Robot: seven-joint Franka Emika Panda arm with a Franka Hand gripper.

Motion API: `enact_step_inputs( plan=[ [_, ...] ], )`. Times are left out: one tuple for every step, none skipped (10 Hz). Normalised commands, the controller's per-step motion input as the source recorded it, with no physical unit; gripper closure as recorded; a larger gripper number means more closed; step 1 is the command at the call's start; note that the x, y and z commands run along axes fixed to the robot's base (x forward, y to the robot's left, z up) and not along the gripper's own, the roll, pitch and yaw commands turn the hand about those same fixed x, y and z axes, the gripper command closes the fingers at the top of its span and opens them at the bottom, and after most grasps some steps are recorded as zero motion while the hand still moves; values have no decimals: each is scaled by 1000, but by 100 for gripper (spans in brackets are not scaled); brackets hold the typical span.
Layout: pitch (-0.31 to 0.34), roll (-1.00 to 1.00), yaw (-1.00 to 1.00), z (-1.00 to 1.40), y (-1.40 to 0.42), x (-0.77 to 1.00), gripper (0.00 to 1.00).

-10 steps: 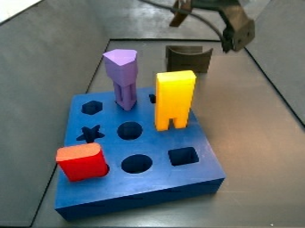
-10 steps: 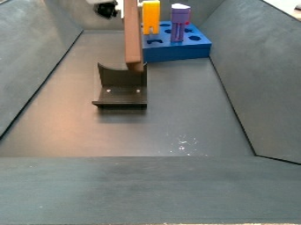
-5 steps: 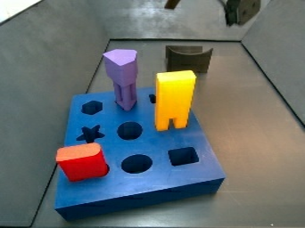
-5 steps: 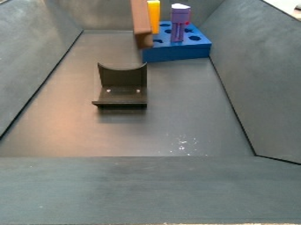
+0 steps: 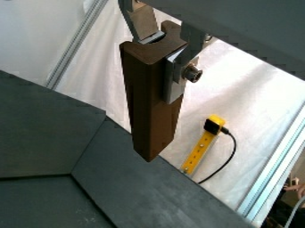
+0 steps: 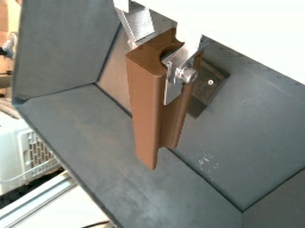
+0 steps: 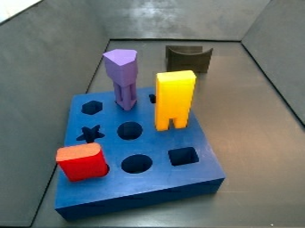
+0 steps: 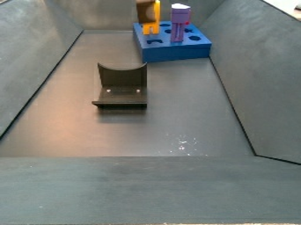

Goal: Pick up the arch object. Move up. Place the arch object on the fixture. Regrasp the arch object. Move to above the board. Insert the arch object.
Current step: Move to above the board.

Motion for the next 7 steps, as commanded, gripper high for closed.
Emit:
enact_step_inputs(
  plan=[
    [-28,-55,-9,398,1,-26,100],
    [-16,-63,-20,302,1,-23,100],
    [-59,-1000,4,99,-1000,-407,100],
    [-65,-1000,7,77,-1000,-406,100],
    [-71,-1000,7,81,-1000,-423,100],
    [-78,-1000,5,82,-1000,-446,100],
    [-89,-1000,6,96,-1000,-470,100]
  ],
)
